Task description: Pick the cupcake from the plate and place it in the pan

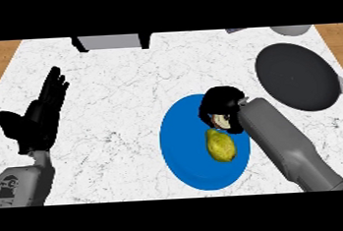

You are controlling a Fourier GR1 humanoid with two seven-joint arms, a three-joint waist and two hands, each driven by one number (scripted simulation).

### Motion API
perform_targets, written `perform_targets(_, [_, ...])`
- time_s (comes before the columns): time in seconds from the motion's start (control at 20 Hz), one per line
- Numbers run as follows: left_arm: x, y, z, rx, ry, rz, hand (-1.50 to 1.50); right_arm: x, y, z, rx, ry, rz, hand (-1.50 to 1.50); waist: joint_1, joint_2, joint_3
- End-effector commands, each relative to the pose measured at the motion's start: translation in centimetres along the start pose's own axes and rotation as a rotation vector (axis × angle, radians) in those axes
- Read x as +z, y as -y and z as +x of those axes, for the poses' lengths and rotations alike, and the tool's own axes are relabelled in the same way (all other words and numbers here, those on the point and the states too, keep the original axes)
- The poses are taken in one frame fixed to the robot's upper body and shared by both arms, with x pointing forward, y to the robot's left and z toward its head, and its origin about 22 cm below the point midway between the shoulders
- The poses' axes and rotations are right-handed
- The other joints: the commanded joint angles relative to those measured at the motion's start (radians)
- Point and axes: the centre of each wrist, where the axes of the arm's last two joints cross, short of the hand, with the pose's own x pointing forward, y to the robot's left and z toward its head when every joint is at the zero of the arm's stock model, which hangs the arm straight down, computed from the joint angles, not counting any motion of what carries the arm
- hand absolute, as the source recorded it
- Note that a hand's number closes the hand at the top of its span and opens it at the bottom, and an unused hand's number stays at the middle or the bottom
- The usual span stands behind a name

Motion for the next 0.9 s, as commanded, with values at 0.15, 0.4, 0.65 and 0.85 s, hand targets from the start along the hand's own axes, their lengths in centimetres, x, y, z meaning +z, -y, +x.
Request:
perform_targets(0.15, [0.1, -2.3, -0.2, -0.02, -0.029, 0.059, 0.0, -1.2, -4.8, 0.8, -0.433, -0.458, -0.114, 1.5, -0.078, -0.021, -0.002])
perform_targets(0.4, [1.1, -1.6, -1.3, 0.0, -0.029, 0.043, 0.0, -1.3, -1.8, 4.2, -0.428, -0.643, -0.408, 1.5, -0.059, -0.024, -0.002])
perform_targets(0.65, [0.5, -2.1, -0.7, -0.008, -0.034, 0.045, 0.0, 1.8, 2.9, 7.4, -0.33, -0.698, -0.782, 1.5, -0.064, -0.026, 0.0])
perform_targets(0.85, [0.8, -2.8, -0.4, -0.018, -0.025, 0.046, 0.0, 5.2, 3.4, 10.6, -0.378, -0.74, -0.934, 1.5, -0.043, -0.017, 0.0])
